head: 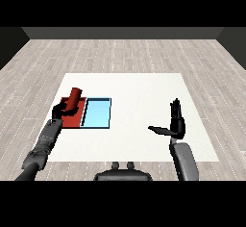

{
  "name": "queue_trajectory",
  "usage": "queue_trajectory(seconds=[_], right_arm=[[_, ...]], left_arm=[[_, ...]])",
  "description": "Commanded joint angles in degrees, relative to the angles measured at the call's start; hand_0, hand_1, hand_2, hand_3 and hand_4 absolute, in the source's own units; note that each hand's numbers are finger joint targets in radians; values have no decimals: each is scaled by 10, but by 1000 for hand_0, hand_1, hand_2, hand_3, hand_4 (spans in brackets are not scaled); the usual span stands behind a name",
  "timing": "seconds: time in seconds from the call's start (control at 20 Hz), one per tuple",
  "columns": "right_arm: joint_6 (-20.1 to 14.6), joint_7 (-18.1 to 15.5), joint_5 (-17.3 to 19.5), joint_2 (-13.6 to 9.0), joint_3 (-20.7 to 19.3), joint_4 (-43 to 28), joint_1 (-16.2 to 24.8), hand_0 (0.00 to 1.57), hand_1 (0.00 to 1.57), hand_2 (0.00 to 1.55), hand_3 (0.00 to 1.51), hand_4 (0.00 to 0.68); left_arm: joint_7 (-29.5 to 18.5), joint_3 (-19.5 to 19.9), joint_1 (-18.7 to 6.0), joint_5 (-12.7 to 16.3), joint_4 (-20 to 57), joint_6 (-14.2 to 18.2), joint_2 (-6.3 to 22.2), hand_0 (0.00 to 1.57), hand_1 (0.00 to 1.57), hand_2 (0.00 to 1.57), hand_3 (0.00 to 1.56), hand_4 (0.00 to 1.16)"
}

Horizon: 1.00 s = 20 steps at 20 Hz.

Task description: Pick the red can and put it in the red box

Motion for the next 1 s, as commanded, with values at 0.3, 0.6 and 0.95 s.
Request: queue_trajectory(seconds=[0.3, 0.6, 0.95], right_arm=[[10, -17, -3, -17, -36, 45, -32, 0, 0, 0, 0, 0], [20, -27, -2, -2, -19, 32, -3, 0, 0, 0, 0, 0], [34, -37, -24, 16, -19, 41, -21, 0, 0, 0, 0, 0]], left_arm=[[-24, -15, -34, -39, 139, -74, -11, 0, 0, 0, 0, 629], [32, -38, -78, -76, 164, -69, 20, 0, 0, 0, 0, 0], [-124, 85, -45, 44, 85, -33, 32, 0, 0, 0, 0, 0]])
